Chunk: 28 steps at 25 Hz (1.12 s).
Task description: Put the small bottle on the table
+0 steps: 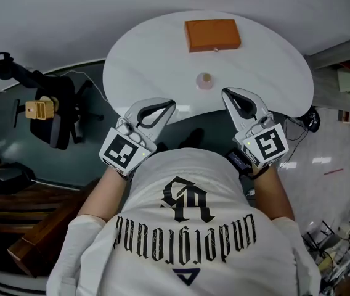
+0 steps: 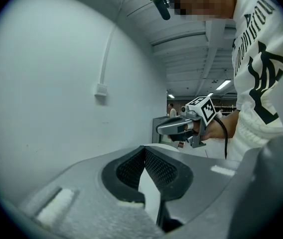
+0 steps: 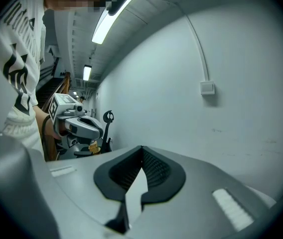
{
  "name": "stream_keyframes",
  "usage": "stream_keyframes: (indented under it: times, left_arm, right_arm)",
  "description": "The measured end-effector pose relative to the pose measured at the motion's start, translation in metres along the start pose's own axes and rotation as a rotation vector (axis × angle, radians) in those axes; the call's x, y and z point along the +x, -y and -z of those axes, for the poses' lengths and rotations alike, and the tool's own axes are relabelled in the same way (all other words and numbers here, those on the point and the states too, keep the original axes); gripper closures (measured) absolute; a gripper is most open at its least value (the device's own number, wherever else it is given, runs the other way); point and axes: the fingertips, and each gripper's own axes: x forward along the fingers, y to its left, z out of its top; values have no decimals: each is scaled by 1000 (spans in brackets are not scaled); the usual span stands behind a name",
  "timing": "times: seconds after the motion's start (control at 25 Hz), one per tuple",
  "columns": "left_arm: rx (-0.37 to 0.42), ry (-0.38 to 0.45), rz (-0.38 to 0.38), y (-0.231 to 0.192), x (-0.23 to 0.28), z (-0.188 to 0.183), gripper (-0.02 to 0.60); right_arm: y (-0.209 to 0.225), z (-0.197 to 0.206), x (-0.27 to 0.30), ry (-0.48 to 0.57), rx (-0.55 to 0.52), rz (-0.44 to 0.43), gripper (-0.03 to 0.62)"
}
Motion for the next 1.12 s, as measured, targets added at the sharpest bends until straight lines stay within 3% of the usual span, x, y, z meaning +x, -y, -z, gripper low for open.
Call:
stream_keyframes:
  times: [0.64,0.92,1.12]
  left_arm:
    - [-23,30,66,13,-129,33,574]
    - [-37,36,89,28,-159,45,574]
    - [-48,37,76,41,-159,43,574]
  right_arm:
    - [-127,-7,-7,-25,79,115,592]
    - [-168,-9,-14,-23,104,122,592]
    - [-178,-9,-27,-20,66,105,592]
